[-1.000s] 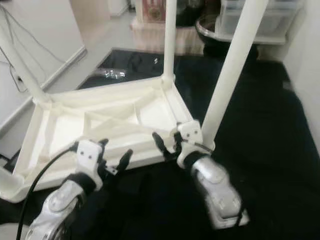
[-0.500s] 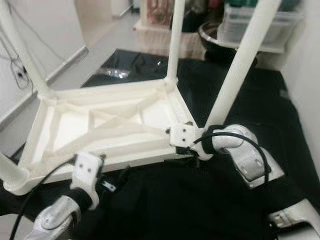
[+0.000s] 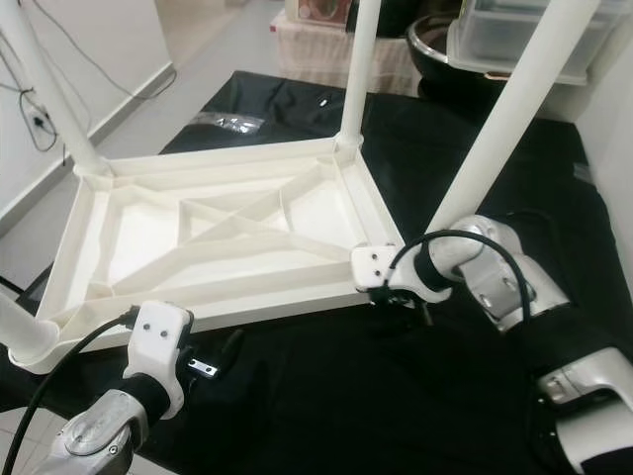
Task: Building children table
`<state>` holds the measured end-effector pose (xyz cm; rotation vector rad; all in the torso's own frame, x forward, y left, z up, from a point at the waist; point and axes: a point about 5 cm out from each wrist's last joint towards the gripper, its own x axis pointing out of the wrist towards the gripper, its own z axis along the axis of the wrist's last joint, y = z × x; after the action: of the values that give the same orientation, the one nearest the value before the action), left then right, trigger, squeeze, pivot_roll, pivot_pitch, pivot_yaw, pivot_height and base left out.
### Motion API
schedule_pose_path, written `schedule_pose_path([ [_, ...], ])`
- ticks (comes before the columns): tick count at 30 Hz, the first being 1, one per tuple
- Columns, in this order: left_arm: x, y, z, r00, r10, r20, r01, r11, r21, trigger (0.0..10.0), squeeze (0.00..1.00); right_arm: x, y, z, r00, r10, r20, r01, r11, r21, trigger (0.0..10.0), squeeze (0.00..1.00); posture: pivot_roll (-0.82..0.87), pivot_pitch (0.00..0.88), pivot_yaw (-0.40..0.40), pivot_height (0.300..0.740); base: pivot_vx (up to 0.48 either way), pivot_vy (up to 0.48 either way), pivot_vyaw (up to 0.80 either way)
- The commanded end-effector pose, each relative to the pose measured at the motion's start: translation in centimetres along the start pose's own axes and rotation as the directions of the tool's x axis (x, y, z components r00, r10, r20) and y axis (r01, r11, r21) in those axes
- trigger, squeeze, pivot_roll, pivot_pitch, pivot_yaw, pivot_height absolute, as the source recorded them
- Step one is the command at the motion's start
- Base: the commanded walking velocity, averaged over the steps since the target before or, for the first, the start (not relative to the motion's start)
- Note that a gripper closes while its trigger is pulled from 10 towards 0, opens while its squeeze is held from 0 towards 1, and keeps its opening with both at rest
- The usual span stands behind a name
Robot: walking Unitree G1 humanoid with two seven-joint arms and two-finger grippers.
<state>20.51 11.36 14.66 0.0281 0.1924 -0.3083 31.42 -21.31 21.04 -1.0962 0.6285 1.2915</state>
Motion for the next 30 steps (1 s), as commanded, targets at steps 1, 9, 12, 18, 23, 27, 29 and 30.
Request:
schedule_pose_path([
  [1, -0.4, 0.1, -1.0, 0.998, 0.008, -0.066, -0.009, 1.0, -0.019, 10.0, 0.0, 0.7, 0.3, -0.8, 0.997, 0.051, -0.053, -0.051, 0.999, -0.003, 10.0, 0.0, 0.05, 0.171, -0.028, 0.74, 0.0, 0.0, 0.0],
  [9, -0.4, 0.0, -0.6, 0.997, 0.005, -0.072, -0.007, 1.0, -0.026, 10.0, 0.0, 2.1, -0.4, -0.7, 0.999, -0.014, -0.049, 0.013, 1.0, -0.019, 0.0, 0.0, 0.06, 0.165, -0.026, 0.74, 0.0, 0.0, 0.0],
  [12, -0.4, -0.1, -0.5, 0.998, -0.002, -0.071, 0.0, 1.0, -0.025, 10.0, 0.0, 1.9, -0.7, -0.5, 0.998, -0.036, -0.044, 0.036, 0.999, -0.017, 0.0, 0.0, 0.06, 0.159, -0.023, 0.74, 0.0, 0.0, 0.0],
  [18, -0.3, -0.2, -0.4, 0.997, -0.009, -0.071, 0.007, 1.0, -0.024, 10.0, 0.0, 1.8, -0.5, -1.3, 0.992, -0.018, -0.125, 0.012, 0.999, -0.052, 0.0, 0.0, 0.05, 0.153, -0.025, 0.74, 0.0, 0.0, 0.0],
  [23, -0.4, -0.2, -0.6, 0.995, -0.015, -0.097, 0.01, 0.999, -0.045, 10.0, 0.0, 1.7, 1.1, -2.7, 0.969, 0.061, -0.238, -0.083, 0.993, -0.085, 10.0, 0.0, 0.05, 0.151, -0.033, 0.74, 0.0, 0.0, 0.0],
  [27, -0.5, -0.5, -1.0, 0.989, -0.054, -0.139, 0.045, 0.996, -0.072, 10.0, 0.0, 1.5, 1.5, -3.1, 0.963, 0.073, -0.258, -0.099, 0.991, -0.09, 10.0, 0.0, 0.05, 0.156, -0.038, 0.74, 0.0, 0.0, 0.0],
  [29, -0.8, -0.9, -1.3, 0.981, -0.095, -0.169, 0.08, 0.993, -0.092, 10.0, 0.0, 1.3, 1.9, -3.3, 0.961, 0.082, -0.265, -0.108, 0.991, -0.085, 10.0, 0.0, 0.05, 0.158, -0.038, 0.74, 0.0, 0.0, 0.0],
  [30, -0.9, -0.8, -1.3, 0.982, -0.087, -0.166, 0.074, 0.994, -0.085, 10.0, 0.0, 1.3, 1.9, -3.3, 0.96, 0.08, -0.268, -0.106, 0.991, -0.083, 10.0, 0.0, 0.05, 0.159, -0.039, 0.74, 0.0, 0.0, 0.0],
])
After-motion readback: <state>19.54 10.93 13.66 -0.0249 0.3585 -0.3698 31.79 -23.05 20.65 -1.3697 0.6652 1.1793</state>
